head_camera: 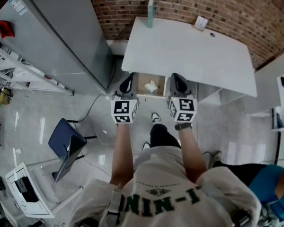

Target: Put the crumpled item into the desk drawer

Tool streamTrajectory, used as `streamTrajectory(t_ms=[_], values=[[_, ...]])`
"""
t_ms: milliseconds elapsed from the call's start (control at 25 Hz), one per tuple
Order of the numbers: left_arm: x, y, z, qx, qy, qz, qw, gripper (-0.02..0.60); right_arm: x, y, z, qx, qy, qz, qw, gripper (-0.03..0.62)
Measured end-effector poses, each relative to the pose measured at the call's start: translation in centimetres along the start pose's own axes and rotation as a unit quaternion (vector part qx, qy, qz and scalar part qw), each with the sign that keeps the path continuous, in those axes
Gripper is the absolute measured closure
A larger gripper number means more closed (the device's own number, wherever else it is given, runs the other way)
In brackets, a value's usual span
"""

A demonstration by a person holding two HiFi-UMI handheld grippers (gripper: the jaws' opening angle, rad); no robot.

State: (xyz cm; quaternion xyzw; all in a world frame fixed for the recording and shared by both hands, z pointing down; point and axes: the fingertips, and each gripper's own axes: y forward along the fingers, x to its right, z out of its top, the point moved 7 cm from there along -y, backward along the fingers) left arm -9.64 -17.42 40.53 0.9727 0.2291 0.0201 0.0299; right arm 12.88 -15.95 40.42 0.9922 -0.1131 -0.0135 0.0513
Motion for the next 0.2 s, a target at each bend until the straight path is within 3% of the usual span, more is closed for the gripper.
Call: streamTrajectory(t_ms=[200], values=[[-1.9,2.3,-2.1,-0.015,-0.023,0.003,0.9996,0.583,-0.3,2.4,-2.1,-0.024,0.002,0.011,1.0,0.589]])
